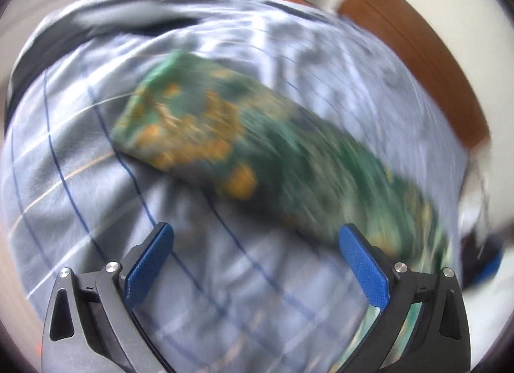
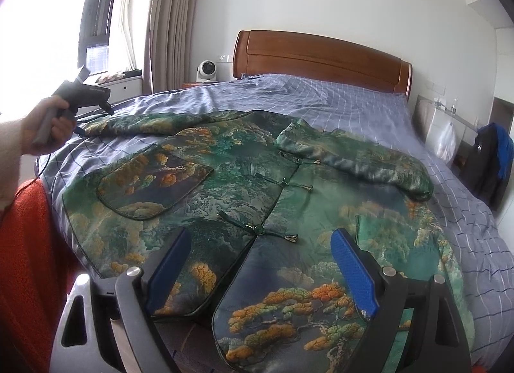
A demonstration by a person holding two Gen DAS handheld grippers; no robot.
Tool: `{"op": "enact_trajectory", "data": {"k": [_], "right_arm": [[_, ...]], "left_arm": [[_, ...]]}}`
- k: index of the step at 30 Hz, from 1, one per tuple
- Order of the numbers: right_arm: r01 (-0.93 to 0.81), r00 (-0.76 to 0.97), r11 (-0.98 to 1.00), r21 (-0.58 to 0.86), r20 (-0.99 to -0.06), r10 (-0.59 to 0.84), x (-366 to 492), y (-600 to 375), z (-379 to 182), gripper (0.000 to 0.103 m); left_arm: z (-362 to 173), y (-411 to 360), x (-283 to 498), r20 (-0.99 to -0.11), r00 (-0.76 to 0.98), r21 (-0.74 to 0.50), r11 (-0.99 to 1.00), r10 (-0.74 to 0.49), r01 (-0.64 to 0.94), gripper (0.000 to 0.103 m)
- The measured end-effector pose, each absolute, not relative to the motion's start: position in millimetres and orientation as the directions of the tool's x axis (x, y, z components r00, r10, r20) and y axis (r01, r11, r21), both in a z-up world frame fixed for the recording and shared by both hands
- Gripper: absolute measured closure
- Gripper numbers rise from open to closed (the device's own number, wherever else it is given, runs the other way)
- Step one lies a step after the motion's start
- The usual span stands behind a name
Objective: Fold large clothes
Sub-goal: 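Grasp the spread sleeve with the left tool and fold it across the jacket front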
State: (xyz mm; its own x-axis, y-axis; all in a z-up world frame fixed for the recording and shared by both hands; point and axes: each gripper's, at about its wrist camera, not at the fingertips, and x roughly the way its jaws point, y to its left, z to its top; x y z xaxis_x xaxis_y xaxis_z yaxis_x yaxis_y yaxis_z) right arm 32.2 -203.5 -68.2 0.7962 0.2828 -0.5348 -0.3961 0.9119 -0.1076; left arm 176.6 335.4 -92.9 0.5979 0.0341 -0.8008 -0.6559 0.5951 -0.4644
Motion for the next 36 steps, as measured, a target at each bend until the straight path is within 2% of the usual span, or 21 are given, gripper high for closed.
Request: {"op": "enact_trajectory", "data": {"k": [6, 7, 9, 11, 14, 16, 20, 24, 28, 31, 33, 36], "right_arm": [[-0.401, 0.788, 0.909, -0.113, -0.548, 0.28, 33.5, -201.0, -70.6, 0.015], [-0.404, 0.785, 0.907, -0.115, -0.552, 0.28, 33.6, -199.7, -71.6, 0.015], [-0.411, 0.779, 0.904, -0.119, -0.56, 0.281, 33.7, -197.6, -73.9, 0.015], [-0.417, 0.774, 0.901, -0.118, -0.567, 0.284, 34.2, -195.9, -75.8, 0.015], [-0.424, 0.768, 0.899, -0.107, -0.57, 0.294, 35.8, -194.8, -78.2, 0.015], [-0.425, 0.766, 0.9, -0.097, -0.568, 0.301, 37.0, -195.8, -79.0, 0.015], [-0.427, 0.759, 0.902, -0.063, -0.567, 0.319, 39.3, -200.9, -81.1, 0.015], [-0.413, 0.765, 0.91, -0.044, -0.56, 0.32, 40.5, -209.0, -80.6, 0.015], [-0.373, 0.788, 0.927, -0.026, -0.537, 0.302, 41.3, -223.1, -75.3, 0.015], [-0.348, 0.796, 0.937, -0.014, -0.532, 0.287, 42.0, -231.8, -75.0, 0.015], [-0.333, 0.8, 0.943, -0.009, -0.532, 0.278, 42.3, -237.8, -75.6, 0.015], [-0.315, 0.802, 0.949, 0.0, -0.534, 0.266, 43.5, -245.9, -76.1, 0.015]], "left_arm": [[-135.4, 387.1, 183.5, -0.78, 0.625, -0.593, 0.322, -0.004, -0.738, 0.002], [-134.6, 390.4, 184.8, -0.772, 0.635, -0.601, 0.31, 0.011, -0.737, 0.006], [-127.2, 391.0, 189.9, -0.766, 0.641, -0.594, 0.331, 0.046, -0.733, 0.033], [-116.6, 387.3, 192.6, -0.784, 0.61, -0.535, 0.376, 0.114, -0.757, 0.074], [-87.6, 361.5, 201.8, -0.794, 0.555, -0.365, 0.537, 0.246, -0.76, 0.086], [-53.9, 325.5, 216.5, -0.759, 0.555, -0.22, 0.668, 0.341, -0.711, 0.087], [13.5, 242.0, 251.0, -0.648, 0.665, -0.065, 0.843, 0.372, -0.535, 0.089], [77.7, 123.0, 284.0, -0.494, 0.819, 0.057, 0.951, 0.292, -0.305, 0.09], [92.2, -4.5, 307.0, -0.389, 0.909, 0.213, 0.975, 0.148, -0.068, 0.091], [67.9, -79.5, 314.8, -0.4, 0.915, 0.274, 0.96, 0.051, 0.066, 0.091], [33.8, -125.4, 321.9, -0.455, 0.89, 0.301, 0.943, 0.01, 0.143, 0.091], [-26.6, -167.7, 333.8, -0.576, 0.817, 0.327, 0.92, 0.013, 0.216, 0.076]]}}
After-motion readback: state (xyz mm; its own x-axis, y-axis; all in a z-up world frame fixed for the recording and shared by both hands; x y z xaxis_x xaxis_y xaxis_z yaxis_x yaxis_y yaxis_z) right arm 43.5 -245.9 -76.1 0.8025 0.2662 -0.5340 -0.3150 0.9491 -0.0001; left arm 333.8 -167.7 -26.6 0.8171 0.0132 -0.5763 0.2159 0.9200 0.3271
